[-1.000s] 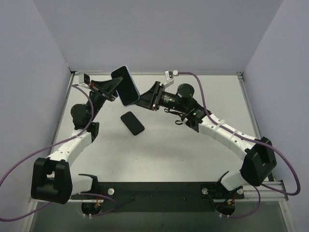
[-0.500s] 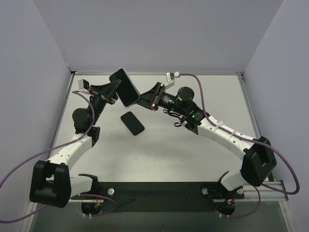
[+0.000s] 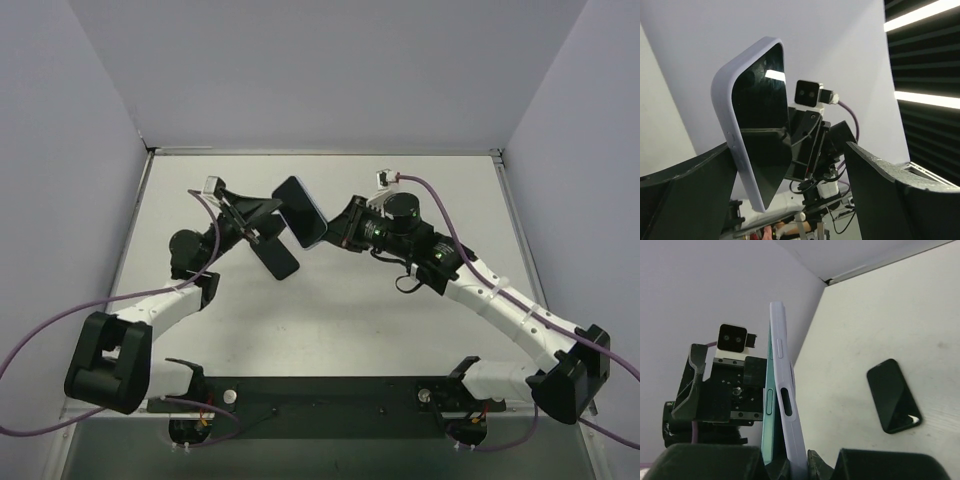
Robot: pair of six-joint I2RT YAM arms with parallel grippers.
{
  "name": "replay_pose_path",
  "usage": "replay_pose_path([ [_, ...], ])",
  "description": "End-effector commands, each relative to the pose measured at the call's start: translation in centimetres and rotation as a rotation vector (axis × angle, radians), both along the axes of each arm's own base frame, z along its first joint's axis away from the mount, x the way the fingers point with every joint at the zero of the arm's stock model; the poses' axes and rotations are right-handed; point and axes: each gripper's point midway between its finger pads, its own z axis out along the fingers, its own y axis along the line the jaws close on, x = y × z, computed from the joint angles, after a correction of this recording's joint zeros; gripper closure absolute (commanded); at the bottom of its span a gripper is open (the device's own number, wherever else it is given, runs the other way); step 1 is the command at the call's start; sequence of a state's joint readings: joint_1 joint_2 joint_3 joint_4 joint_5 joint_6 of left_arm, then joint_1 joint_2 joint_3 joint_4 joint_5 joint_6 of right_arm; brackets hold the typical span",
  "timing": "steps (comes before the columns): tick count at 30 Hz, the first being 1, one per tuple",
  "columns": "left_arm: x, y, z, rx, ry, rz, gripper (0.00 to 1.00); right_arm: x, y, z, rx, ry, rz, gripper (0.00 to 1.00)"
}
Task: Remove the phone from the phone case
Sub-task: Remove the phone case from the phone.
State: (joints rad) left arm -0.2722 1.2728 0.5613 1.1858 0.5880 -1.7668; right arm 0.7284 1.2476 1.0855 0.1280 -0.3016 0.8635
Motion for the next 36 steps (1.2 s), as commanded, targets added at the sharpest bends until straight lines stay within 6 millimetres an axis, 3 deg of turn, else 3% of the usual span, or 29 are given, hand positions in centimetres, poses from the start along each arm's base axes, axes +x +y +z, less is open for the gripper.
replay_pose_path([
  [1, -2.1, -0.9, -1.0, 0.068, -0.108, -0.090, 0.06, 2.9, -8.2, -4.6, -0.272, -0.014, -0.292, 1.00],
  [5, -1.1, -1.6, -4.6, 0.172, -0.014, -0.109, 0.05, 2.1, -11.9, -6.1, -0.418, -0.013, -0.371, 1.00],
  [6, -0.5, -1.8, -6.7, 0.246, 0.043, -0.104, 0.05, 2.0, -12.5, -6.4, -0.446, -0.013, -0.381, 1.00],
  [8, 0.1, -1.9, -8.7, 0.354, 0.099, -0.078, 0.05, 1.5, -14.0, -6.8, -0.528, -0.010, -0.387, 1.00],
  [9, 0.2, -2.2, -11.5, 0.505, 0.156, -0.080, 0.05, 1.4, -14.4, -7.1, -0.562, -0.008, -0.389, 1.00],
  [10, 1.2, -1.9, -12.1, 0.599, 0.176, -0.004, 0.04, 1.4, -14.7, -8.0, -0.614, 0.013, -0.379, 1.00],
  [12, 0.2, -1.7, -16.0, 0.829, 0.251, -0.006, 0.03, 1.0, -15.0, -8.5, -0.716, 0.021, -0.342, 1.00],
  [15, -0.3, -4.3, -16.7, 0.890, 0.238, -0.050, 0.03, 0.8, -14.0, -10.6, -0.818, 0.053, -0.273, 1.00],
  [16, -0.6, -5.0, -17.9, 0.903, 0.261, -0.072, 0.03, 0.9, -13.6, -11.7, -0.847, 0.076, -0.247, 1.00],
  [19, -0.6, -6.2, -19.3, 0.883, 0.274, -0.088, 0.03, 0.6, -11.8, -14.0, -0.889, 0.120, -0.149, 1.00],
  [23, -1.0, -6.7, -21.3, 0.839, 0.314, -0.114, 0.09, 0.2, -9.2, -16.4, -0.931, 0.136, -0.032, 1.00],
  [36, -0.9, -7.7, -23.1, 0.750, 0.338, -0.135, 0.13, -2.1, -3.7, -22.7, -0.846, 0.211, 0.180, 1.00],
])
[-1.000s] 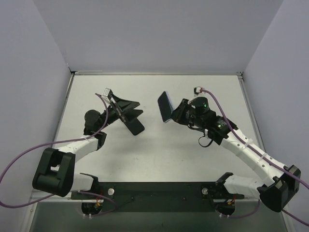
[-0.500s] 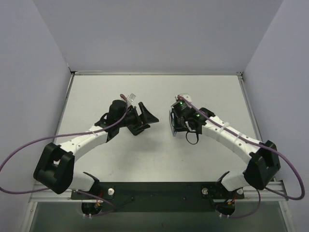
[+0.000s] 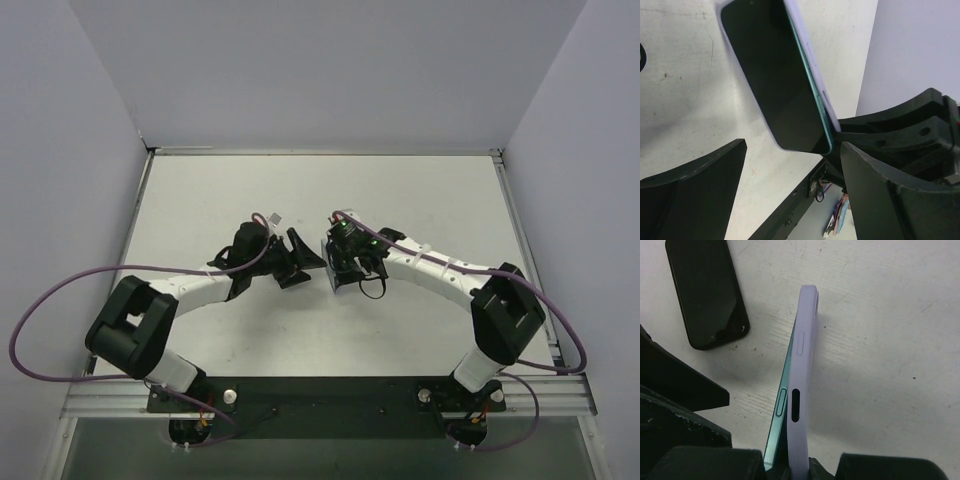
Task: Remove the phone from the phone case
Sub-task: Remove the phone case from the phone.
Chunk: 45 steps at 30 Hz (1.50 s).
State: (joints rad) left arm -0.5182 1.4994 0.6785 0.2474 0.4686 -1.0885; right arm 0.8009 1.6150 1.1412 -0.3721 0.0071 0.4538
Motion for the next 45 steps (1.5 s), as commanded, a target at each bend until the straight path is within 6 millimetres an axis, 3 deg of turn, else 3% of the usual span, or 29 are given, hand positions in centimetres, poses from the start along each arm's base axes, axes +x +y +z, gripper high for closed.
replay_pose_path([
  [1, 0.6, -0.8, 0.9, -0.067, -0.043, -0.002, 0.14, -1.1, 2.8, -1.5, 0.079, 0.057, 0.072, 1.00],
  [12, 0.1, 0.1, -0.9, 0.001, -0.044, -0.002, 0.19, -2.0, 5.5, -4.1, 0.089, 0.122, 0.117, 1.00],
  [21, 0.3, 2.6, -1.6, 0.121, -0.109, 0.062, 0.20, -1.8, 6.5, -4.3, 0.115, 0.130, 0.113, 1.00],
  [29, 0.3, 3.1, -1.0, 0.134, -0.134, 0.067, 0.20, -0.8, 3.9, -3.3, 0.027, 0.052, 0.034, 1.00],
  [32, 0.2, 2.8, -0.4, 0.108, -0.145, 0.062, 0.20, -0.7, 2.5, -2.0, 0.018, -0.003, 0.000, 1.00],
  [33, 0.1, 2.7, -0.3, 0.096, -0.146, 0.056, 0.20, -0.7, 2.2, -0.7, 0.040, -0.033, -0.004, 1.00],
  [35, 0.3, 2.3, 0.9, 0.049, -0.166, 0.061, 0.19, -1.0, 1.3, -0.1, 0.040, -0.059, -0.018, 1.00],
  [36, 0.2, 2.2, 1.2, 0.032, -0.171, 0.060, 0.19, -1.0, 1.0, 1.3, 0.065, -0.091, -0.020, 1.00],
  [39, 0.9, 2.1, 3.2, -0.020, -0.210, 0.090, 0.17, -1.3, -0.2, 2.9, 0.068, -0.132, -0.028, 1.00],
  [43, 2.1, 2.5, 5.1, -0.018, -0.249, 0.124, 0.15, -2.0, -2.6, 3.4, -0.041, -0.118, -0.022, 1.00],
  [45, 2.0, 2.8, 4.3, 0.054, -0.221, 0.103, 0.15, -1.8, -3.0, 3.4, -0.086, -0.124, -0.016, 1.00],
])
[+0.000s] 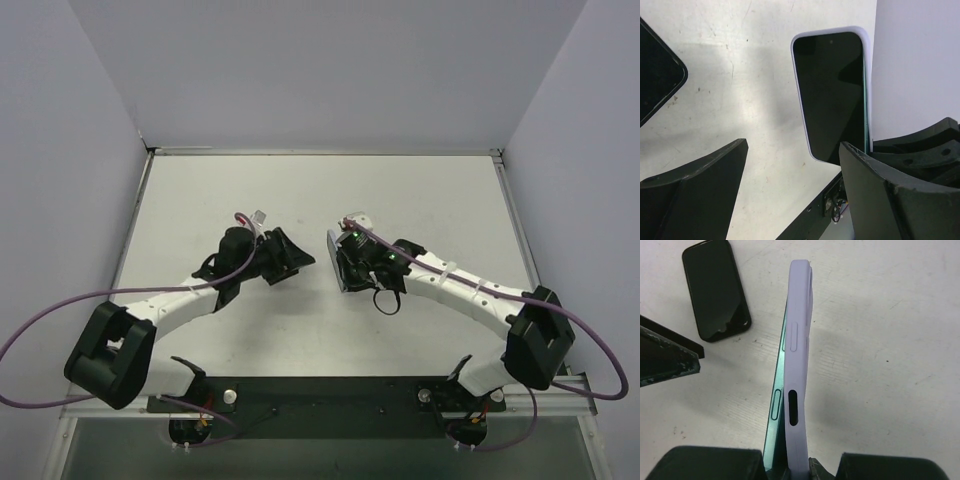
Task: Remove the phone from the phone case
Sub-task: Remove the phone case from the phone.
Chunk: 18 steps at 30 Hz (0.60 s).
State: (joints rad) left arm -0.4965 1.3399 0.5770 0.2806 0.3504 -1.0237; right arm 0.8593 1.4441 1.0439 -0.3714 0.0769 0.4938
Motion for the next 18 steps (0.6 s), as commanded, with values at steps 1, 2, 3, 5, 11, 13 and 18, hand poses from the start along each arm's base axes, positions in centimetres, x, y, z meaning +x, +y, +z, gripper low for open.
replay_pose_path([
  [1, 2.0, -0.5, 3.4, 0.030, -0.072, -0.007, 0.15, 0.4, -2.2, 0.8, -0.138, -0.036, -0.014, 1.00],
  [2, 1.5, -0.5, 2.6, 0.069, -0.053, -0.036, 0.15, 0.5, -2.2, 0.8, -0.147, -0.042, -0.013, 1.00],
  [3, 1.2, -0.9, 2.5, 0.079, -0.051, -0.061, 0.15, 0.6, -2.3, 0.3, -0.168, -0.037, -0.011, 1.00],
  [5, 0.5, -1.4, 1.8, 0.108, -0.042, -0.091, 0.15, 0.8, -2.2, -0.1, -0.202, -0.038, -0.009, 1.00],
  [11, -0.3, -0.4, -0.4, 0.125, -0.056, -0.040, 0.15, 1.7, -0.1, -2.1, -0.232, -0.002, 0.029, 1.00],
  [13, -1.0, 0.0, -1.6, 0.133, -0.053, -0.035, 0.15, 1.9, 1.0, -2.5, -0.222, -0.011, 0.045, 1.00],
  [18, -1.2, -0.7, -1.8, 0.102, -0.112, -0.016, 0.15, 1.4, 2.6, -2.9, -0.164, -0.013, 0.088, 1.00],
])
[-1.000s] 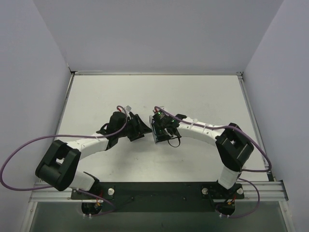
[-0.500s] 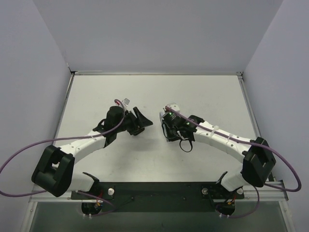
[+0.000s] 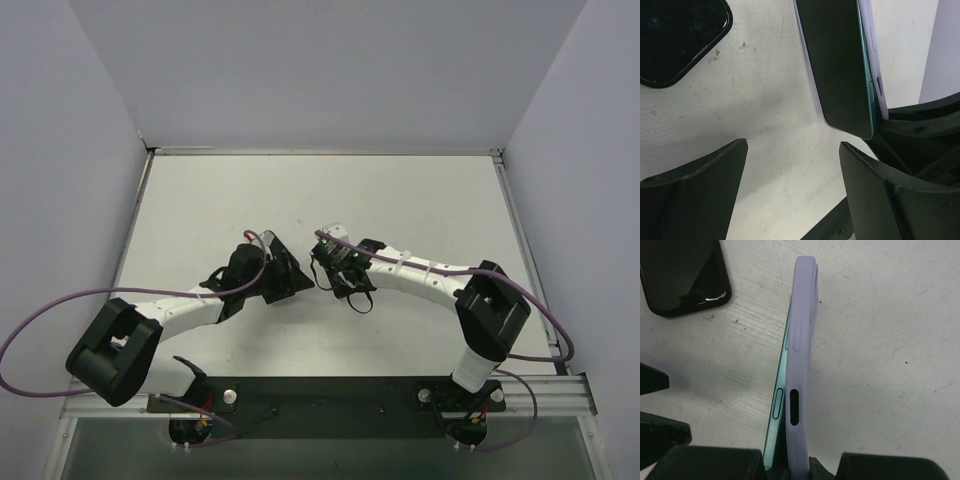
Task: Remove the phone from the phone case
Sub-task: Remove the phone case from the phone.
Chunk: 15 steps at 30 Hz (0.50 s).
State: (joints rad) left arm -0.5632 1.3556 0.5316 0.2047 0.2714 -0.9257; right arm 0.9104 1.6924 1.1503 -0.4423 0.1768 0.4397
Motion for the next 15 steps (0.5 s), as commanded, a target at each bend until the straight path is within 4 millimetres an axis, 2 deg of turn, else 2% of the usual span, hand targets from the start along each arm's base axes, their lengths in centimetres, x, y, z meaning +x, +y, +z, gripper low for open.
replay_pose_path([
  [1, 1.5, -1.2, 2.4, -0.054, -0.138, 0.027, 0.15, 0.9, 2.5, 2.0, 0.095, -0.063, 0.045, 1.00],
  [3, 2.3, -1.1, 2.3, -0.065, -0.121, 0.070, 0.15, 0.7, 2.1, 1.6, 0.091, -0.062, 0.044, 1.00],
  [6, 3.8, -0.7, 3.2, -0.102, -0.123, 0.158, 0.12, 0.4, 1.7, 1.5, 0.097, -0.068, 0.043, 1.00],
  [7, 4.6, -1.0, 4.3, -0.122, -0.141, 0.169, 0.11, 0.3, 1.5, 1.4, 0.093, -0.067, 0.044, 1.00],
  [9, 5.6, -1.1, 5.2, -0.114, -0.152, 0.186, 0.06, 0.0, 1.2, 1.4, 0.093, -0.068, 0.049, 1.00],
  [10, 5.7, -0.8, 4.2, -0.066, -0.118, 0.190, 0.05, 0.0, 1.3, 1.5, 0.098, -0.071, 0.055, 1.00],
  [11, 6.9, -1.3, 5.7, -0.057, -0.156, 0.180, 0.05, -0.2, 1.2, 1.6, 0.096, -0.077, 0.065, 1.00],
  [12, 7.5, -1.2, 5.6, -0.033, -0.152, 0.192, 0.05, -0.2, 1.2, 1.5, 0.093, -0.080, 0.066, 1.00],
  [13, 7.8, -1.0, 4.2, 0.004, -0.109, 0.197, 0.04, -0.3, 1.2, 1.6, 0.091, -0.086, 0.071, 1.00],
  [14, 8.8, -1.4, 5.1, -0.012, -0.113, 0.204, 0.04, -0.3, 1.1, 1.6, 0.086, -0.090, 0.078, 1.00],
  [15, 8.9, -1.7, 4.9, -0.019, -0.089, 0.195, 0.04, -0.5, 1.2, 1.6, 0.082, -0.092, 0.084, 1.00],
])
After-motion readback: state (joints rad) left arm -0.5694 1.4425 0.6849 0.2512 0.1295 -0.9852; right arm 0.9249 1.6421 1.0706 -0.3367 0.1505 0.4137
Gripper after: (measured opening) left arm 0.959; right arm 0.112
